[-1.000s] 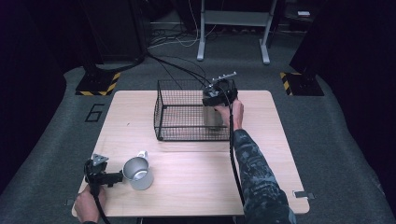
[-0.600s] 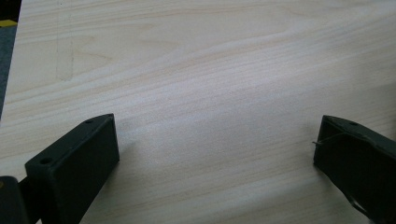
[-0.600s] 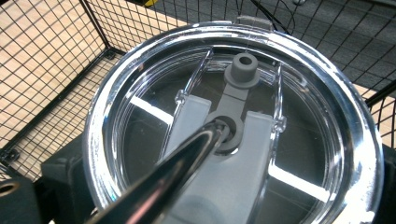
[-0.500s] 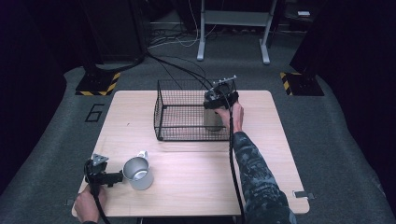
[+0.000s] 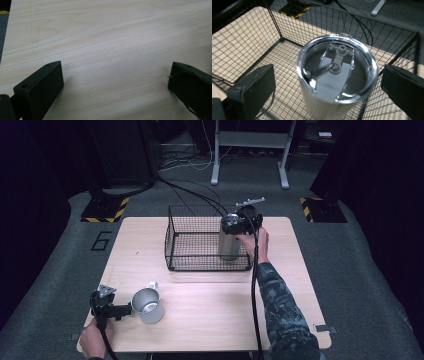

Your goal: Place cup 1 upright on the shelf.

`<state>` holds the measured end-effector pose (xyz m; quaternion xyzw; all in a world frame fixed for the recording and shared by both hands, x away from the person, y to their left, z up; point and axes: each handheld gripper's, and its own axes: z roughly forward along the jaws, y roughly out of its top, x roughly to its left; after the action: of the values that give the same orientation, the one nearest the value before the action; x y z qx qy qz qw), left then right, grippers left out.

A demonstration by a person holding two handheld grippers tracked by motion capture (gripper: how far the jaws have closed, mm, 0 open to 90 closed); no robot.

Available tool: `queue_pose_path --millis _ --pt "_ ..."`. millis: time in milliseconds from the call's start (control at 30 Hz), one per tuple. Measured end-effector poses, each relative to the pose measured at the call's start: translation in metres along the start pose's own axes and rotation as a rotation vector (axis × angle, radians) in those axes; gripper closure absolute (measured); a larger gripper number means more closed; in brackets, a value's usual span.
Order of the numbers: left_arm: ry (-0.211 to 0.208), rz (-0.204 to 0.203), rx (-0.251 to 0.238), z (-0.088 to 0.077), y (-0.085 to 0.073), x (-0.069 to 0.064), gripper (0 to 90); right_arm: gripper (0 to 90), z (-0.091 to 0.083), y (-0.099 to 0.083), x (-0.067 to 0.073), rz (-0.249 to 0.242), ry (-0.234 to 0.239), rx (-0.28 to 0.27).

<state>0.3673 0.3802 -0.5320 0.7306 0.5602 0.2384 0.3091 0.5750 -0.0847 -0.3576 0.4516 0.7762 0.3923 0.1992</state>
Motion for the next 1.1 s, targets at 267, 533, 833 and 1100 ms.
queue_pose_path --millis 267,533,833,1100 --pt "-0.001 -0.001 0.001 0.0 0.0 0.0 0.0 0.0 -0.03 -0.002 0.003 -0.029 0.037 -0.058" --pt "0.003 -0.002 -0.006 0.0 0.0 0.0 0.0 0.0 -0.078 -0.035 0.017 -0.078 0.117 -0.08" --pt "0.001 -0.01 -0.007 0.0 0.0 -0.001 0.0 0.0 -0.11 -0.102 0.013 -0.096 0.083 -0.087" --pt "0.013 -0.01 -0.006 0.0 -0.001 -0.001 0.0 0.0 -0.116 -0.174 -0.004 0.011 0.052 -0.051"
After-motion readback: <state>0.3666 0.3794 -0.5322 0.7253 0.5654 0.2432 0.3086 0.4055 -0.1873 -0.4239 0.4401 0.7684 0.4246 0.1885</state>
